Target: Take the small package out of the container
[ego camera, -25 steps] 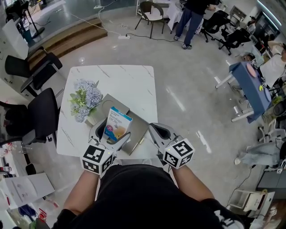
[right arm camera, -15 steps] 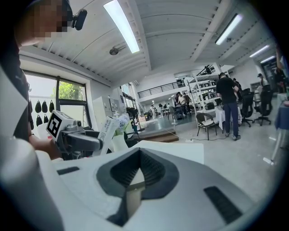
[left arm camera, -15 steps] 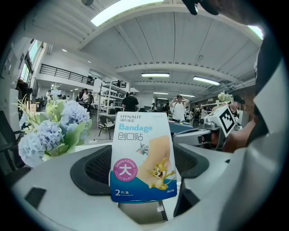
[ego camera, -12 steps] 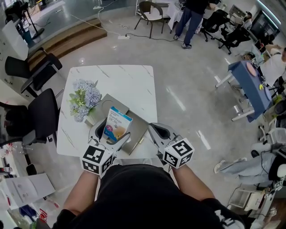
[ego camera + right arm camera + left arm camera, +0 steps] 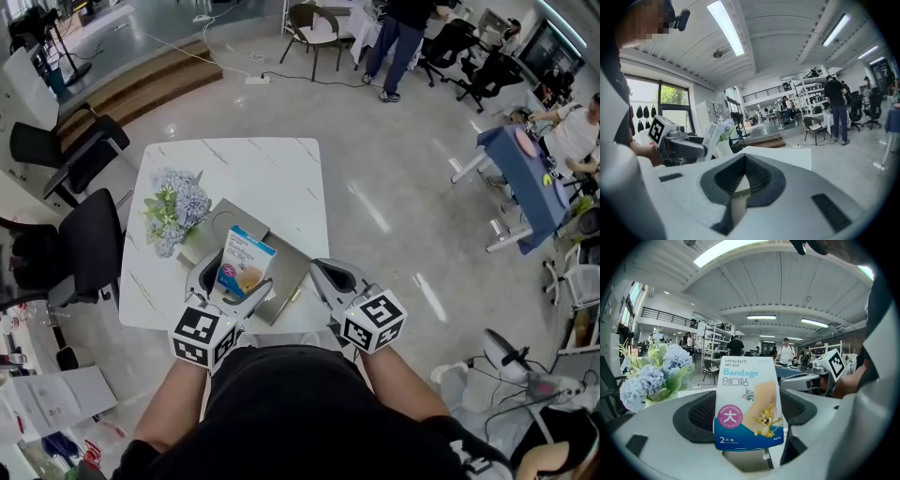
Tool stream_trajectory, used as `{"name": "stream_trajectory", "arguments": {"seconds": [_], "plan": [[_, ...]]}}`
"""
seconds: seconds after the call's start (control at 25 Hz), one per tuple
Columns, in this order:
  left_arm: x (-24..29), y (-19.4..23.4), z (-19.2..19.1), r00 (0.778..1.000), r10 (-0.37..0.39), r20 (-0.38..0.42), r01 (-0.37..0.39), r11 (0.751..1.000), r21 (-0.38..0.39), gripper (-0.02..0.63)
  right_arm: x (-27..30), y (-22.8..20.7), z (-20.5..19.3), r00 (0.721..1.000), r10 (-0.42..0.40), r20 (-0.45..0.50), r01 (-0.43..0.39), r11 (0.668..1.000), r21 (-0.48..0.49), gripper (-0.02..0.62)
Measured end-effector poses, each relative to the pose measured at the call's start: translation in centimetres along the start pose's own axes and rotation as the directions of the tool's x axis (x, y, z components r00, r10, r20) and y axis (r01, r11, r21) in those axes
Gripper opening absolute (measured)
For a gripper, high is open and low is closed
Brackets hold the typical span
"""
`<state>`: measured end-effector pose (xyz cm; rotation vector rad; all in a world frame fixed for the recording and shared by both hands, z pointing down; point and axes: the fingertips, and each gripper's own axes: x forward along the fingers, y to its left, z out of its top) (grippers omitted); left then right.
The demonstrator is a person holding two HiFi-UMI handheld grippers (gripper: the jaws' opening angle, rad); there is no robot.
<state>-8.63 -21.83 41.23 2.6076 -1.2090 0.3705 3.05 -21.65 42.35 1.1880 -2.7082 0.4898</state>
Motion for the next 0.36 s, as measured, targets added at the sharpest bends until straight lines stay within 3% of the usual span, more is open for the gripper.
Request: {"name": "stream_trajectory", "arguments": {"seconds": [0.36], "plan": [[0.17, -0.43, 0.06, 1.0, -0.002, -0.006, 0.002, 1.0, 0.005, 0.423, -0.39, -0.08, 0.03, 1.0, -0.004, 0.005, 0.004, 1.0, 0.001, 0.0]]}}
